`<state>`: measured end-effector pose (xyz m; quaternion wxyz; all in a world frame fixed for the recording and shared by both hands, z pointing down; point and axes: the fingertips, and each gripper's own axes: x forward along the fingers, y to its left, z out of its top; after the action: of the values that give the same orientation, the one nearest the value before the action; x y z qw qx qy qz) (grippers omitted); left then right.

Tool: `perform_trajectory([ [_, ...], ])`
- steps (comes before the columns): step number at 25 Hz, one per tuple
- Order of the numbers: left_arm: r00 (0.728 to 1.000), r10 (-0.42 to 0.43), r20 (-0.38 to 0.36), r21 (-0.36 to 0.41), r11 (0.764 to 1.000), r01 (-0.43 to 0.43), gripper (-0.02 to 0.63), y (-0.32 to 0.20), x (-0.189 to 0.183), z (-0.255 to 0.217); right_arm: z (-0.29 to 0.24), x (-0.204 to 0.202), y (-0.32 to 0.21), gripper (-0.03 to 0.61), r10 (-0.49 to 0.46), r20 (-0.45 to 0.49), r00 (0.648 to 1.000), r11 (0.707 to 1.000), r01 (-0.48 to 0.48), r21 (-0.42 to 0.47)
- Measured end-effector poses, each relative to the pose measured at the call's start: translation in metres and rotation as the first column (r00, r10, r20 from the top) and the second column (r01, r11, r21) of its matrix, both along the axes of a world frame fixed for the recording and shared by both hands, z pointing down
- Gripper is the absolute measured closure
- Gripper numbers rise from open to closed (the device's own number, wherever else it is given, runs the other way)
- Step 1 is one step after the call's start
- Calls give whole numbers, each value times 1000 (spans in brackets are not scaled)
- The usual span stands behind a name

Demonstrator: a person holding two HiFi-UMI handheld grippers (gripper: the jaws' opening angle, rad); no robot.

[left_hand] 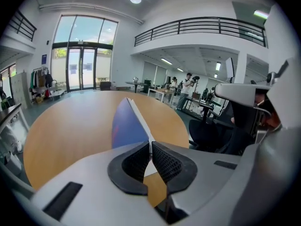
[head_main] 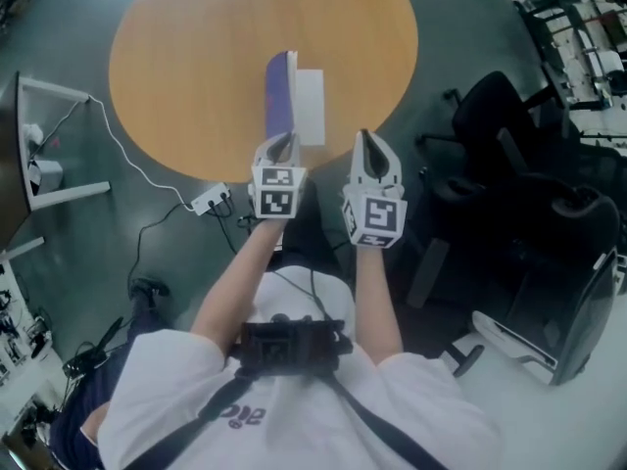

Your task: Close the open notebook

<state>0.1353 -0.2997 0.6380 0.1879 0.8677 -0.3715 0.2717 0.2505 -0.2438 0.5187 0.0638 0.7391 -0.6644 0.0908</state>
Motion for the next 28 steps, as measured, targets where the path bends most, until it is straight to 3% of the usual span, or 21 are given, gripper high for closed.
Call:
perform_trajectory([
  [11,992,118,49,-104,988,-112,581,24,50,55,17,25,11,561,59,34,998,997,-57,-45],
  [23,973,195,125,-190,967,-169,579,30,62,102,38,30,23,561,90,65,994,994,-86,-61],
  [28,969,234,79,-188,958,-216,578,35,72,110,39,37,33,561,128,60,990,989,-123,-85],
])
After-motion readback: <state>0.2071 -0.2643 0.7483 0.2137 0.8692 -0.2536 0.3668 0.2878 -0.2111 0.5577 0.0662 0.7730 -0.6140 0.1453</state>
